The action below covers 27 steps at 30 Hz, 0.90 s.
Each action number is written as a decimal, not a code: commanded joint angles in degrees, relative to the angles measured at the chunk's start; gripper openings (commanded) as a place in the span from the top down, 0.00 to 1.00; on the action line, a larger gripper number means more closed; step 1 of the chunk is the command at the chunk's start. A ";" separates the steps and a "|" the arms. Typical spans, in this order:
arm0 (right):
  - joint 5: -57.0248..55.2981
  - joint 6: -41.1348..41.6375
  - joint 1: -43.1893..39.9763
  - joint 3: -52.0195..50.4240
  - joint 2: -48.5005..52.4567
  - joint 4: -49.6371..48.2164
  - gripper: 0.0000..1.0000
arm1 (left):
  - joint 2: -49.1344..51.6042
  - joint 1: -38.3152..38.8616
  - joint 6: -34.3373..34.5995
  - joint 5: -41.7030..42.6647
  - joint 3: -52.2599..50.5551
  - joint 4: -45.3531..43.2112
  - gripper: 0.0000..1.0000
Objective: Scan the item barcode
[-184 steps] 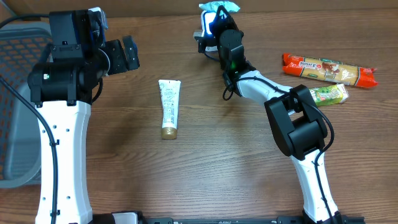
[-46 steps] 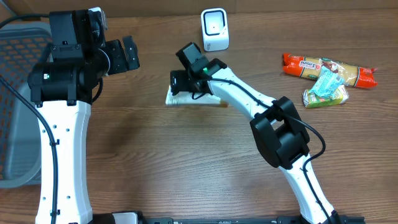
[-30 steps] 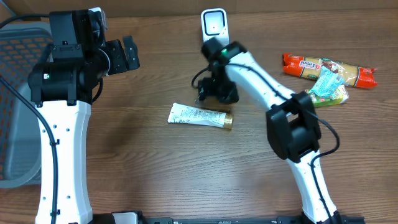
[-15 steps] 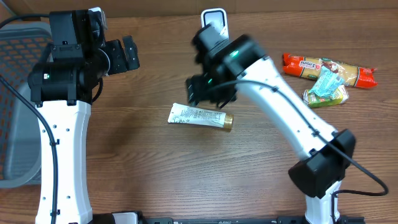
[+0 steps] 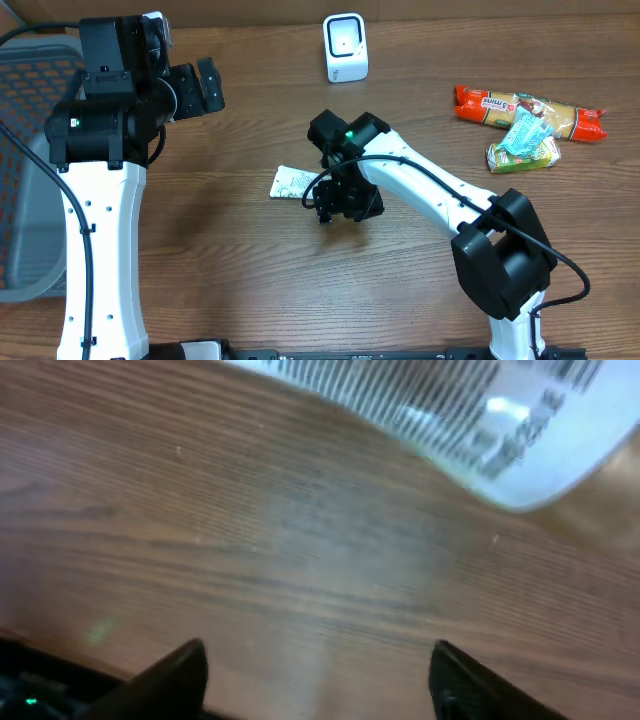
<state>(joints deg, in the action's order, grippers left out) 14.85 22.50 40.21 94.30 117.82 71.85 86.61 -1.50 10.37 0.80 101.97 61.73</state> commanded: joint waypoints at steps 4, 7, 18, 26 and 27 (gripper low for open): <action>0.24 0.20 -3.02 -4.00 0.07 -5.70 0.33 | 0.28 0.02 -0.09 -0.35 0.35 -0.22 0.00; 0.24 0.20 -4.74 -5.11 1.07 -7.85 0.33 | 0.28 0.02 -0.09 -0.37 0.35 -0.22 0.00; -1.05 0.11 -11.02 -5.11 1.79 -26.99 0.34 | 0.28 0.02 -0.09 -0.37 0.35 -0.22 0.00; -0.81 -2.05 -11.47 -5.01 1.79 -39.93 0.33 | 0.28 0.02 -0.09 -0.37 0.35 -0.22 0.00; -0.57 -1.99 -11.78 -4.68 1.77 -39.52 0.33 | 0.28 0.02 -0.09 -0.35 0.35 -0.22 0.00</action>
<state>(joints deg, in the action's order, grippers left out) 14.15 21.98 28.95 89.14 119.46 32.47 86.61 -1.50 10.37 0.80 102.00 61.71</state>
